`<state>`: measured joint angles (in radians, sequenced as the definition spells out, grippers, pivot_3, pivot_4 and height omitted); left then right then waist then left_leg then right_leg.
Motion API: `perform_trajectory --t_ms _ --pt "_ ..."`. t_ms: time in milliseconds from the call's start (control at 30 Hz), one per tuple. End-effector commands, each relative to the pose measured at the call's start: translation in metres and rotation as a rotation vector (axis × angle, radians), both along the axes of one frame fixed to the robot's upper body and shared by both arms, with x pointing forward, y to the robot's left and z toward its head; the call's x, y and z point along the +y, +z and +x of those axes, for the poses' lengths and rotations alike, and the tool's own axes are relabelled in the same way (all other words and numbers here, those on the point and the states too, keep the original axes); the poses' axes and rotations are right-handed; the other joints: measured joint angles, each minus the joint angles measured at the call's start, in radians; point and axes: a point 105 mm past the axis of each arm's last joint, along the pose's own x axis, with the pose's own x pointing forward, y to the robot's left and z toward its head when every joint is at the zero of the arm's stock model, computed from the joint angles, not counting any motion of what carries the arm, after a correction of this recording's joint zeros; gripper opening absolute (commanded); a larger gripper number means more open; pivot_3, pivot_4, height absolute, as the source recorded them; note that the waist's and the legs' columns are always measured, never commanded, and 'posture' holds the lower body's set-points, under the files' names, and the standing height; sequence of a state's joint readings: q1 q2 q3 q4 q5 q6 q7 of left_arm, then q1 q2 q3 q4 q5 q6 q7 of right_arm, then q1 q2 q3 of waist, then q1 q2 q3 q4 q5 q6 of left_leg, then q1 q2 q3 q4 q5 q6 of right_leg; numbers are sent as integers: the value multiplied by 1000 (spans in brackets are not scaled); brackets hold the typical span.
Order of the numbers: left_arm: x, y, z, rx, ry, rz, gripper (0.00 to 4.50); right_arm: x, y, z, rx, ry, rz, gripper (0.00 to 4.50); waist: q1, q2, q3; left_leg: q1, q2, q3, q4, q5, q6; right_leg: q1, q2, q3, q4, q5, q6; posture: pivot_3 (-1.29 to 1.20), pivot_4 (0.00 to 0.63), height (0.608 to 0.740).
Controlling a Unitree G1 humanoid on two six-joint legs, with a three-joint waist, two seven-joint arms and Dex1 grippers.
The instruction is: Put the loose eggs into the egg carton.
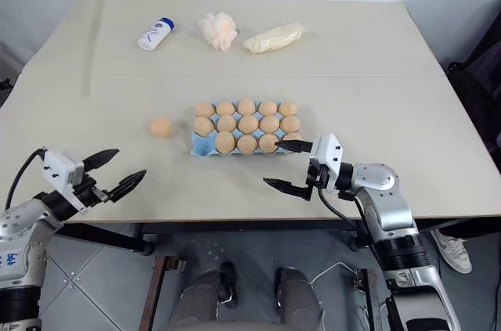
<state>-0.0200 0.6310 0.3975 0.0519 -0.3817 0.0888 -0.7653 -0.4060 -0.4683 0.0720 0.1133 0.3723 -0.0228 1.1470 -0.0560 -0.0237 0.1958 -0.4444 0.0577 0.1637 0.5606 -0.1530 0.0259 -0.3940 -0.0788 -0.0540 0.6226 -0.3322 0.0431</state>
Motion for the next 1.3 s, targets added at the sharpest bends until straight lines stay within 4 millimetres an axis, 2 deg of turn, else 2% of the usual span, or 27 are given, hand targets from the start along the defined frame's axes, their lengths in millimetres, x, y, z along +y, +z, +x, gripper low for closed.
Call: perform_trajectory --t_ms 33,133,233,333,467,567,700,733,767,833,900,967,1067,1133,1300 --pt "0 8 0 -44 27 -21 4474 2 8 1 -42 15 6 4500 1 0 0 0 0 3 -1 0 0 0 -1 1 -1 0 0 0 150 740" --pt "-3 7 8 -61 41 -35 4474 2 9 2 -44 17 6 4500 0 0 0 0 0 5 -1 1 -1 -1 -1 1 -1 1 1 0 150 740" --pt "-10 9 30 -78 73 -45 4474 3 9 2 -45 19 4 4500 2 0 0 0 0 5 -2 0 -1 -2 -1 0 0 6 11 0 150 740" --pt "-20 17 46 -107 67 -67 4474 3 9 2 -46 22 1 4500 2 0 0 0 1 5 -1 1 -1 -2 0 0 1 6 12 0 150 740" --pt "-34 29 83 -129 77 -91 4474 6 10 2 -51 24 6 4500 2 -1 0 1 1 6 1 1 -1 -2 0 -1 4 7 14 0 150 740" --pt "-42 22 101 -87 78 -97 4474 8 11 1 -54 25 11 4500 0 -1 0 1 3 6 5 1 -1 -1 1 -2 5 8 15 0 150 740" --pt "-43 14 115 -51 108 -88 4474 7 12 0 -57 14 16 4500 -2 -1 0 1 4 7 6 1 -1 -1 2 -1 6 9 16 0 150 740" --pt "-45 14 116 -49 96 -95 4474 7 12 0 -58 10 17 4500 -1 -1 0 1 4 7 7 1 -1 -1 2 -2 6 9 16 0 150 740" --pt "-47 15 117 -44 86 -106 4092 6 12 0 -58 6 19 4500 0 -1 0 0 5 7 7 1 -1 -2 2 -2 6 9 16 0 150 740" --pt "-48 15 118 -25 75 -110 3655 5 12 -1 -58 -1 19 4500 2 -1 0 0 5 7 7 1 -1 -2 2 -4 7 9 16 0 150 740" --pt "-45 14 117 -15 68 -95 2955 3 11 -2 -57 -6 18 4500 2 -1 0 0 5 7 8 1 0 -1 2 -4 7 9 16 0 150 740" --pt "-42 21 114 -49 52 -97 2404 3 11 -2 -55 -11 17 4500 2 -1 0 0 5 7 9 1 0 -1 2 -4 7 9 16 0 150 740" --pt "-48 40 102 -140 -42 -121 2404 2 11 -2 -54 -16 18 4500 0 -1 0 0 5 7 9 1 0 0 1 -4 7 10 17 0 150 740" --pt "-61 55 87 -197 -157 -127 2404 3 10 -3 -52 -17 19 4500 0 -1 0 0 5 7 9 1 0 -1 1 -4 7 9 17 0 150 740" --pt "-100 58 68 -195 -345 -68 2404 5 8 -2 -47 -17 22 4500 2 -1 0 0 5 7 8 1 -1 -1 1 -4 7 9 17 0 150 740"
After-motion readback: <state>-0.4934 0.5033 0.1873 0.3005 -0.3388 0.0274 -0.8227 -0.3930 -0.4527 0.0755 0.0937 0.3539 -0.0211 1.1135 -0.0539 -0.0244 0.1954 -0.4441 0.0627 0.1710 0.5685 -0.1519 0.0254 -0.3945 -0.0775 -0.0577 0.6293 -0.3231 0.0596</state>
